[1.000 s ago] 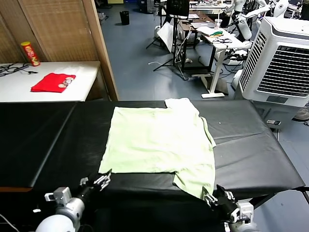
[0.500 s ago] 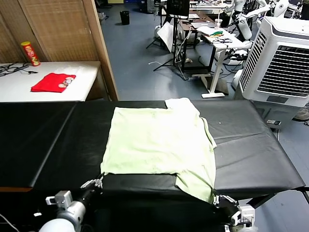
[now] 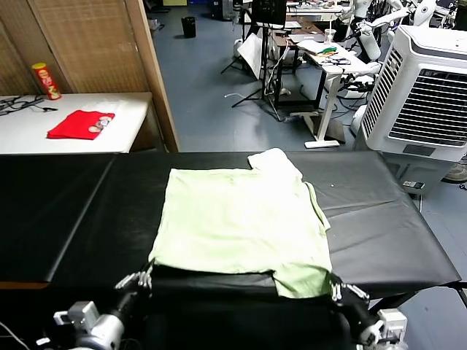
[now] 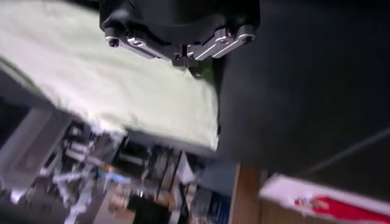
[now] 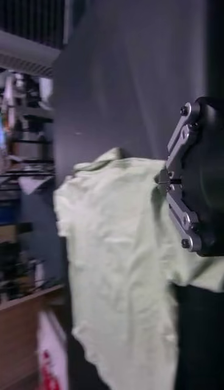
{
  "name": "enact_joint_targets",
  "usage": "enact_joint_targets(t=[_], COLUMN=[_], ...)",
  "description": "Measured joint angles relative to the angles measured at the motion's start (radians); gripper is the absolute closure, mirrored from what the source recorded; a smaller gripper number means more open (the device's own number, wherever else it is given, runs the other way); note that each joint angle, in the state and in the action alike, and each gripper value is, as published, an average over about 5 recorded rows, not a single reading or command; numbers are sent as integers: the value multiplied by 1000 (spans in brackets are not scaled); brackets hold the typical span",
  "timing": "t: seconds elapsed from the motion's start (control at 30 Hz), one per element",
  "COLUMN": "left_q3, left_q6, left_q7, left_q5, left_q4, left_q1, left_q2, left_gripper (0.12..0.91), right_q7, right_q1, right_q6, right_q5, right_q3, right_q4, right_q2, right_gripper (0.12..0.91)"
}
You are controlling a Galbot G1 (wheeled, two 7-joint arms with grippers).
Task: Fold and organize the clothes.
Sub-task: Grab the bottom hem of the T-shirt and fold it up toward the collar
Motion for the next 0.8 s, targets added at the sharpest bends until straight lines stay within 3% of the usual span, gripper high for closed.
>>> enact_joint_targets(t=[0.4,0.7,0.8], left_q3=[42,66,72], left_q6=[-61,-65,-61], left_q7=[12,22,23], left_q5=[108,173,180], left_q4=[146,253,281], left_q1=[-195,-266,-288], left_q2=[-21,-4,5], left_gripper=[904,904,904], right_q7=[3,-24,-47], right_q1=[323,472,472], right_q6=[39,72,49], right_q5=[-12,-18,-19], right_q3=[-127,-195,-194], right_q4=[-265,-431,-439], right_q2=[-77,-69,-70], right_gripper=[903,901,828])
